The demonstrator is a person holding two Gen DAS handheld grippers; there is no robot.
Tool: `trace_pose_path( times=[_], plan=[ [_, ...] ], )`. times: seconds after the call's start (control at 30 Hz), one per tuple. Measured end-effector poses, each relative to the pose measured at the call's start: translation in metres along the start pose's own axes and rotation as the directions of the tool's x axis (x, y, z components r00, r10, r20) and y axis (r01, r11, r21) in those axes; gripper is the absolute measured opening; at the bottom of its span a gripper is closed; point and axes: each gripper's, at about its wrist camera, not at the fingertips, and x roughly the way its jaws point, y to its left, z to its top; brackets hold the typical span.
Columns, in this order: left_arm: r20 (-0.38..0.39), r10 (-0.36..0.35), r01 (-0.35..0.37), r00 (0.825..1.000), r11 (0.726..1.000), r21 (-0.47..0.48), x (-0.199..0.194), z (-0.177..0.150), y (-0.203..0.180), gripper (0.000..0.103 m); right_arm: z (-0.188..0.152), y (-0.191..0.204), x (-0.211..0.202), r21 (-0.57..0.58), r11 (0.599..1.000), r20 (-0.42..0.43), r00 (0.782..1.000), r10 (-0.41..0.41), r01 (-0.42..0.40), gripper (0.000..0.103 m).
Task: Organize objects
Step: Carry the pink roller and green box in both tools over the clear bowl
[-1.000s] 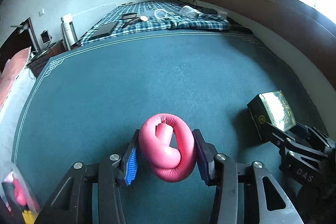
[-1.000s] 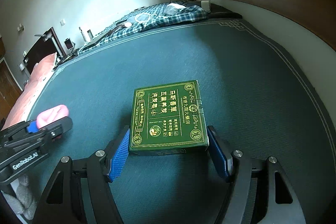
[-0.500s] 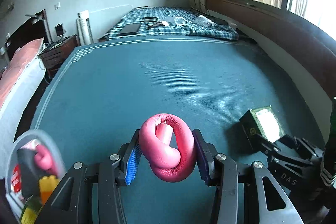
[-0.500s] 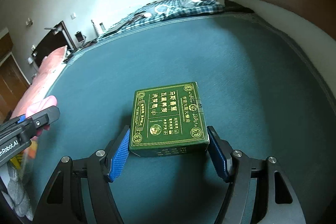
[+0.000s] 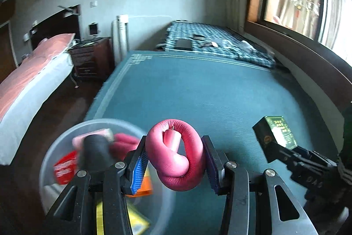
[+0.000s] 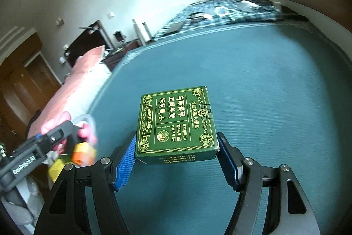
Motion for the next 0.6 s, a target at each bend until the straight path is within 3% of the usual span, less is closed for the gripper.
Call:
trace_pose_path(
  times=[0.27, 0.6],
  plan=[
    [-0.006, 0.057, -0.057, 0.998, 0.994, -0.089, -0.009, -0.012, 0.067, 0.049, -0.005, 0.069, 0.012, -0.086, 0.993, -0.014, 0.997, 0.079, -0.080, 0.070],
    [-0.035, 0.075, -0.079, 0.997, 0.986, -0.145, -0.011, -0.033, 0.115, 0.049, -0.010, 0.141, 0.035, -0.174, 0.973, -0.059, 0.987, 0.147, -0.155, 0.070]
  ],
)
